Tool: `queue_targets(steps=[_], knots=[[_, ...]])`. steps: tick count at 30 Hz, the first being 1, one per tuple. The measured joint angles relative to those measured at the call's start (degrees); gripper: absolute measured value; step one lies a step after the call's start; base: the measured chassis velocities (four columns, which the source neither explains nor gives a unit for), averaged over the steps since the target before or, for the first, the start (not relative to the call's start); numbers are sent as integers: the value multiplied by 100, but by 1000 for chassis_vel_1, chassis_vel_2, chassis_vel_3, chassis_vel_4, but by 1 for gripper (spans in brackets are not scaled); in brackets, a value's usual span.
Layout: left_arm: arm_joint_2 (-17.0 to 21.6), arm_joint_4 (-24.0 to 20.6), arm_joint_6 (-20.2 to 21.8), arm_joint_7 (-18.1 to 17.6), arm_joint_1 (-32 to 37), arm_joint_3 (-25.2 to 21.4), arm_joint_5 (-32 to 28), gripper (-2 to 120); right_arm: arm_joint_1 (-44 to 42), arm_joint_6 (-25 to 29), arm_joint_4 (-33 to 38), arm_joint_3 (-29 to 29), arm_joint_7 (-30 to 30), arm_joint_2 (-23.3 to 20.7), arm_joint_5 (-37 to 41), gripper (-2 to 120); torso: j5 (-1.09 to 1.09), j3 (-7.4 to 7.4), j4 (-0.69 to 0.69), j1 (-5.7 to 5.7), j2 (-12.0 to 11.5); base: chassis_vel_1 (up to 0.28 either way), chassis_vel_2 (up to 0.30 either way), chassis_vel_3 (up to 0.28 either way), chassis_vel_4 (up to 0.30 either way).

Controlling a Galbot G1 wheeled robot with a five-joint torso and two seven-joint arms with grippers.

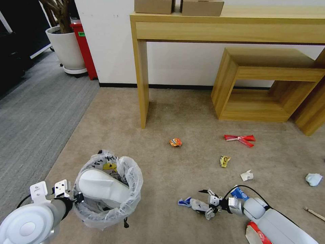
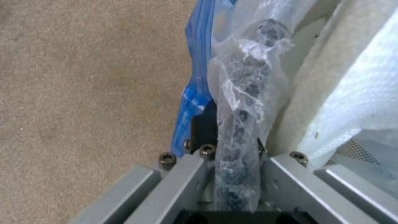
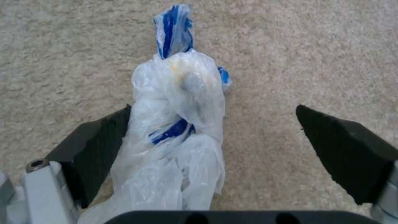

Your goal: Pick up the trash bin and place the garbage on the floor into it.

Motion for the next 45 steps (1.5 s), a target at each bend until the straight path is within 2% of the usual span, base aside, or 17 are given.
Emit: queue_targets(steps=[4,6,8,9,11,12,15,16,18,19,23,24,26,27,30,45], knots=[[19,11,-1,5,-29,12,8,0,-33,4,-2,25,9,2,20,94,0,0,-1,0,0,0,0,0,0],[53,11,-10,7,-62,25,8,0,-60,5,13,45,38,-2,62,84,0,0,-1,0,0,0,0,0,0],[58,11,-14,7,-72,30,8,0,-72,5,26,50,69,-5,71,82,1,0,-1,0,0,0,0,0,0],[64,10,-21,6,-85,42,12,0,-95,4,58,64,108,-20,94,73,1,0,-1,0,0,0,0,0,0],[65,10,-23,6,-87,56,30,0,-123,-16,108,75,124,-49,155,65,0,0,-1,0,0,0,0,0,0],[65,10,-23,6,-87,56,30,0,-123,-16,108,75,124,-49,155,65,0,0,-1,0,0,0,0,0,0],[66,-8,-28,3,-80,55,46,0,-140,-86,204,76,107,-105,300,51,0,0,-1,0,0,0,0,0,0],[66,-8,-28,3,-80,55,46,0,-140,-86,204,76,107,-105,300,51,0,0,-1,0,0,0,0,0,0],[68,-29,-36,3,-61,36,54,0,-146,-134,280,91,64,-133,371,41,1,0,-1,0,0,0,0,0,0],[68,-29,-36,3,-61,36,54,0,-146,-134,280,91,64,-133,371,41,1,0,-1,0,0,0,0,0,0],[58,-48,-48,3,-45,19,93,0,-179,-222,406,99,43,-187,512,21,0,0,-1,0,0,0,0,0,0],[58,-48,-48,3,-45,19,93,0,-179,-222,406,99,43,-187,512,21,0,0,-1,0,0,0,0,0,0],[50,-58,-48,1,-34,18,97,0,-215,-228,444,146,36,-195,538,10,0,0,-1,0,0,0,0,0,0],[50,-58,-48,1,-34,18,97,0,-215,-228,444,146,36,-195,538,10,0,0,-1,0,0,0,0,0,0],[63,-81,-49,-12,-30,19,94,0,-305,-253,562,252,40,-228,678,0,1,0,-1,0,0,0,0,0,0],[-19,-165,-33,-23,75,108,247,0,-675,-210,774,763,30,-322,702,0,2,0,-1,0,0,0,0,0,0]])
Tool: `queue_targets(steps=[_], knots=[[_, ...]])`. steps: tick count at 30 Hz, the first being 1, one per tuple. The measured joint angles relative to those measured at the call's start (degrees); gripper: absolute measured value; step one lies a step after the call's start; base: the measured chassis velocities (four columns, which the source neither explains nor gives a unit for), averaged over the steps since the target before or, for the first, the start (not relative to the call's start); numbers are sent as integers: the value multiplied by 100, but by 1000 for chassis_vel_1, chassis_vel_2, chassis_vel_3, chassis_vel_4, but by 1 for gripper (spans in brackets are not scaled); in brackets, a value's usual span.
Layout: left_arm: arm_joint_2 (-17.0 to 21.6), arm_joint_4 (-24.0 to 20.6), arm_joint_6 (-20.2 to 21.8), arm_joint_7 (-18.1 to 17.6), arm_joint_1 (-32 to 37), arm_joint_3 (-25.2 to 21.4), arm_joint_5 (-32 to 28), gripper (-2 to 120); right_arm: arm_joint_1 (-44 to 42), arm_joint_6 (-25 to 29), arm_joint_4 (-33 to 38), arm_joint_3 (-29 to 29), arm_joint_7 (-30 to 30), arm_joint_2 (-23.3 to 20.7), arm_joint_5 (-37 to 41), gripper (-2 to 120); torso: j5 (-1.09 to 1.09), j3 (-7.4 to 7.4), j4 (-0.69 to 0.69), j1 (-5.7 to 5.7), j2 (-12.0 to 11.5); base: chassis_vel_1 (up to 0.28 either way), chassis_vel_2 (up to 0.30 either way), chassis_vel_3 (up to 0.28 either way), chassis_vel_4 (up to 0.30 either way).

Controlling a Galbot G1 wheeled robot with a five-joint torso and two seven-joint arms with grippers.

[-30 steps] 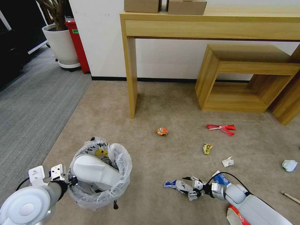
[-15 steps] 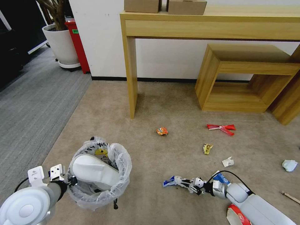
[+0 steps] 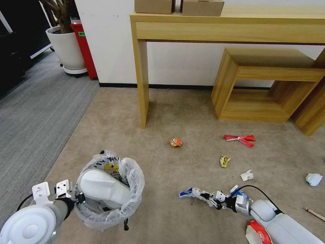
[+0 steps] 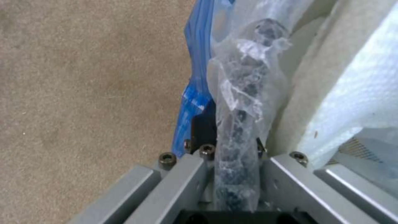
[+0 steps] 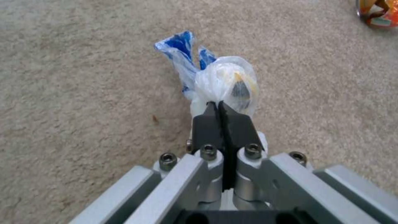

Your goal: Pick up the trash bin and place the garbage on the floor into it.

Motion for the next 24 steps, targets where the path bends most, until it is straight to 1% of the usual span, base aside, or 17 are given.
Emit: queue_targets(steps=[3,5,6,7,9,10,12,13,15,17,18,21,22,24], knots=[[-21,-13,6,-1,28,0,18,0,-56,30,141,127,-14,-5,44,0,0,0,0,0,0,0,0,0,0],[-46,-18,10,0,55,-6,25,0,-171,97,611,502,-91,-59,281,0,2,0,0,0,0,0,0,0,0],[-46,-18,10,0,55,-6,25,0,-171,97,611,502,-91,-59,281,0,2,0,0,0,0,0,0,0,0],[-54,-22,12,0,71,-10,29,0,-217,126,843,649,-115,-100,436,0,-1,0,0,0,0,0,0,0,0],[-47,-64,23,2,132,-49,12,0,-388,155,1691,1036,-157,-384,1244,0,-2,0,2,0,1,0,0,0,0],[-47,-64,23,2,132,-49,12,0,-388,155,1691,1036,-157,-384,1244,0,-2,0,2,0,1,0,0,0,0],[40,-130,24,-44,145,-126,-127,0,-519,161,2362,1304,-175,-677,1855,0,-3,0,0,0,1,0,0,0,0],[40,-130,24,-44,145,-126,-127,0,-519,161,2362,1304,-175,-677,1855,0,-3,0,0,0,1,0,0,0,0],[137,-193,22,-87,147,-188,-247,0,-586,158,2890,1496,-204,-822,2206,0,-2,0,-2,0,1,0,0,0,0],[205,-242,19,-132,184,-224,-316,0,-599,105,3348,1612,-227,-876,2526,0,-2,0,0,0,1,0,0,0,0],[205,-242,19,-132,184,-224,-316,0,-599,105,3348,1612,-227,-876,2526,0,-2,0,0,0,1,0,0,0,0],[257,-311,16,-152,259,-270,-387,0,-553,-120,4019,1641,-237,-883,3206,0,-1,0,1,0,1,0,0,0,0],[257,-311,16,-152,259,-270,-387,0,-553,-120,4019,1641,-237,-883,3206,0,-1,0,1,0,1,0,0,0,0],[316,-348,12,-167,310,-325,-424,0,-504,-351,4421,1594,-214,-915,3724,0,-2,0,1,0,1,0,0,0,0]])
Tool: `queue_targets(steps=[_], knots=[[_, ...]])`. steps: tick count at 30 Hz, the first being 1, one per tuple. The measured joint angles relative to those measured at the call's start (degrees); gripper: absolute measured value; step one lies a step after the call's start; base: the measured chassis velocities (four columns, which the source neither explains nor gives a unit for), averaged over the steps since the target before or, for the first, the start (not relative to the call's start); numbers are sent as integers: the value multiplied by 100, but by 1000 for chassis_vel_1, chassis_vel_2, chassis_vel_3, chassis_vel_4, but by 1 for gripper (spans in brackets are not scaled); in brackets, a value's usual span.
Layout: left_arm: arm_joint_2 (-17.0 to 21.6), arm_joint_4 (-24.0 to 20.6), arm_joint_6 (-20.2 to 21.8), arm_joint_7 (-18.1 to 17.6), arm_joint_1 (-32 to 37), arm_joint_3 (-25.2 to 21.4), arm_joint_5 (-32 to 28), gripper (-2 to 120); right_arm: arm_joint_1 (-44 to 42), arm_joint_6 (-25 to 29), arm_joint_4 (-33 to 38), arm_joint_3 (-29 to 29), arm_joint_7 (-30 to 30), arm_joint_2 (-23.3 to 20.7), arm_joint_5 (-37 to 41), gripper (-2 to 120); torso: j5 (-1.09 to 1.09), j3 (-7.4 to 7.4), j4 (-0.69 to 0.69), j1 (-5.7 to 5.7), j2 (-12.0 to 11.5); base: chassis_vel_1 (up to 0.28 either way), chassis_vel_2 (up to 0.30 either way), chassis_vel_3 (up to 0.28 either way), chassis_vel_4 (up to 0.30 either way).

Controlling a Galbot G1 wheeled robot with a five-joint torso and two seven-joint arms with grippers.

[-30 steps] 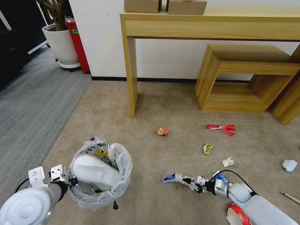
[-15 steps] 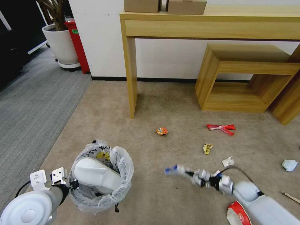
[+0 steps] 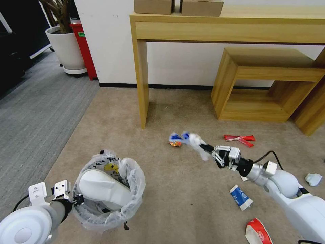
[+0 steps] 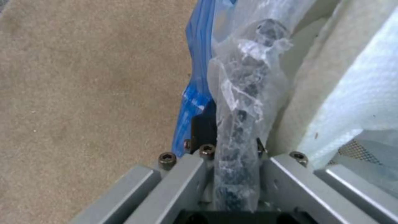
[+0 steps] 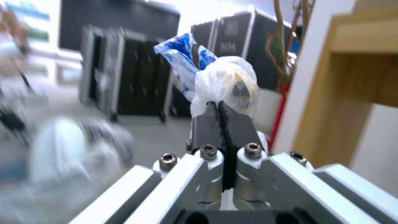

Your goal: Pick up the trash bin and place the garbage on the floor into it.

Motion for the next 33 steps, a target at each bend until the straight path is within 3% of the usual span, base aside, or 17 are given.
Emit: queue_targets(steps=[6,16,26,33], knots=[[66,-41,-22,-23,37,-55,-69,0,156,-342,307,-346,7,11,378,0,0,0,-1,0,0,0,0,0,0],[-24,-41,-29,-32,41,-27,-45,0,738,-688,280,-1729,-176,311,637,0,0,1,-1,0,-1,0,0,0,0],[-101,7,-30,-32,52,-31,20,0,1996,-830,-257,-3040,-275,847,1080,0,0,1,0,0,-2,0,0,0,0],[-163,52,-30,-29,59,-30,59,0,2411,-849,-596,-3698,-232,1229,1074,0,0,1,-1,0,-2,0,0,0,0]])
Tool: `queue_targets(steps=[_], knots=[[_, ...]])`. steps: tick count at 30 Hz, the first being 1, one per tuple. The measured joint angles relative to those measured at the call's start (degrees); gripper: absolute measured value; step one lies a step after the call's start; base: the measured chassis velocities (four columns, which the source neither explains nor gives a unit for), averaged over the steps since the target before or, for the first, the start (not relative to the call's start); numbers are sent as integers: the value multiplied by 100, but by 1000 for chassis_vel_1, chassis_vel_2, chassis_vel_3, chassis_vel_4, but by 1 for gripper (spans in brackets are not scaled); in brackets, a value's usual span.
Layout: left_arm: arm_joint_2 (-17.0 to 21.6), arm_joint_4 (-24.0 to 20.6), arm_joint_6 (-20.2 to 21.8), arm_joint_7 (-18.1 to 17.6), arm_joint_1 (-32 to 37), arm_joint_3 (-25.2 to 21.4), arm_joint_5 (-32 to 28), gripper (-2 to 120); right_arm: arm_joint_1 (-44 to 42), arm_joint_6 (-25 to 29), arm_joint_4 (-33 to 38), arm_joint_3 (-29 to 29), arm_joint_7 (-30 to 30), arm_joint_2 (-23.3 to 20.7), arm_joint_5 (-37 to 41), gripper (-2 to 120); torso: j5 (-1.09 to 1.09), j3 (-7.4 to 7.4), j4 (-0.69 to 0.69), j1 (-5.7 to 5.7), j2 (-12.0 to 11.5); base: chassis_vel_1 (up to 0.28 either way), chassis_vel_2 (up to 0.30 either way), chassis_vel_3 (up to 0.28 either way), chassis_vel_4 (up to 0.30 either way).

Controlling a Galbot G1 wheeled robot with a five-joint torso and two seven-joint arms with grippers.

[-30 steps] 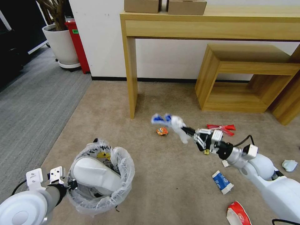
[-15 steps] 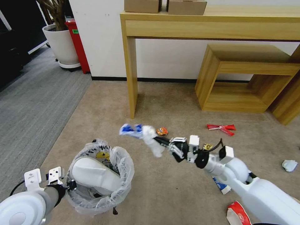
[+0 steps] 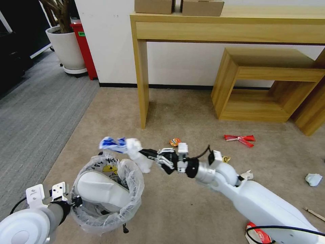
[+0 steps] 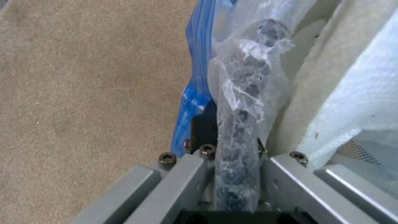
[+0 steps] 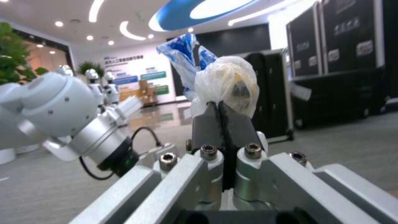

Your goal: Pick up the trash bin and place the garbage on the floor into it.

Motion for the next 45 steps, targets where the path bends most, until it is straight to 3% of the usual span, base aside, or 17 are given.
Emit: queue_targets(steps=[12,20,24,29,32,34,37,45], knots=[[17,139,0,13,-99,10,-4,0,389,21,-769,-902,67,632,-63,0,1,0,0,0,0,0,0,0,0],[29,191,-2,19,-138,55,5,0,324,64,-799,-922,85,605,-185,3,1,0,-1,0,0,0,0,0,0],[16,203,-2,27,-152,98,30,0,293,17,-737,-821,5,502,-218,22,0,0,-1,0,0,0,0,0,0],[12,204,-1,29,-151,106,42,0,227,-5,-737,-797,1,496,-255,35,1,0,0,0,0,0,0,0,0],[11,200,3,31,-127,101,47,0,189,-9,-735,-795,22,502,-312,51,1,0,0,0,0,0,0,0,0],[8,194,3,31,-116,97,53,0,189,-9,-735,-795,33,504,-324,54,1,0,0,0,0,0,0,0,0],[4,170,3,31,-84,77,61,0,202,-1,-708,-768,152,489,-339,70,1,0,0,0,0,0,0,0,0],[-18,126,18,41,-41,55,85,0,64,58,-582,-442,432,389,-376,97,1,0,0,0,0,0,0,0,0]])
